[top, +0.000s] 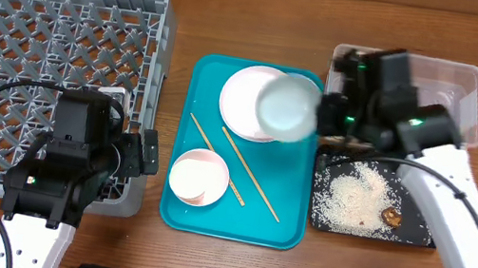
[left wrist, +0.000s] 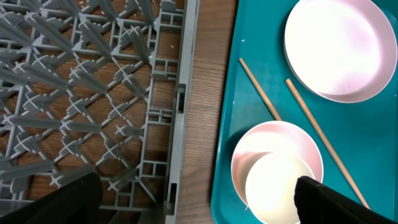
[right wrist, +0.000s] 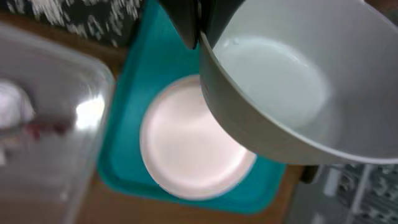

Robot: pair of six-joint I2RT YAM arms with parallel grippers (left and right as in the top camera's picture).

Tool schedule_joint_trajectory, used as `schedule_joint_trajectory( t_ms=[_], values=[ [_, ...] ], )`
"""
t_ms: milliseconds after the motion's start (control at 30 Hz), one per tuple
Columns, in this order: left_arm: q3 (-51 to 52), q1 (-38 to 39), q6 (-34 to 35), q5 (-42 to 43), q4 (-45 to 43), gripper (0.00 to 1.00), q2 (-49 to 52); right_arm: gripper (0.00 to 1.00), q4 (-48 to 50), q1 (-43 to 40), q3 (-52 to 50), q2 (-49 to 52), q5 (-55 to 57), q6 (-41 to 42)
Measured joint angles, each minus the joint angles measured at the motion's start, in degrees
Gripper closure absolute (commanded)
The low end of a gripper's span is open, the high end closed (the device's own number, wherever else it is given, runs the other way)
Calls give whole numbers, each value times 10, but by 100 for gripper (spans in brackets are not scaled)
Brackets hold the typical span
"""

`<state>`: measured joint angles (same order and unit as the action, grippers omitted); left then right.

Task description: Sort waste into correct bins and load items into the dishwasher

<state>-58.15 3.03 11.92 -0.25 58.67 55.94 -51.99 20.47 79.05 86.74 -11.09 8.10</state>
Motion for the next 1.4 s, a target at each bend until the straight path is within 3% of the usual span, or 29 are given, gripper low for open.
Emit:
schedule_joint_trajectory(
  t_ms=[167,467,533,567,700,833,967,1067,1133,1400],
  values=[
    [0,0,0,0,0,0,0,96,92,49,3,57,37,5],
    [0,0,0,0,0,0,0,96,139,63,3,223,53,31],
    [0,0,0,0,0,0,0,83,139,63,3,241,55,34],
    [0,0,0,0,0,0,0,67,138,63,3,245,56,38],
    [0,0,0,0,0,0,0,61,87,63,25,242,54,38],
    [0,0,0,0,0,0,0,58,-40,63,117,233,46,39],
    [0,0,0,0,0,0,0,58,-127,69,199,199,-12,39],
    [0,0,0,0,0,0,0,57,-164,90,202,182,-51,39],
    [0,0,0,0,0,0,0,52,-170,118,190,183,-69,40],
    [0,0,0,0,-1,0,0,53,-80,241,80,191,-84,74]
  ],
)
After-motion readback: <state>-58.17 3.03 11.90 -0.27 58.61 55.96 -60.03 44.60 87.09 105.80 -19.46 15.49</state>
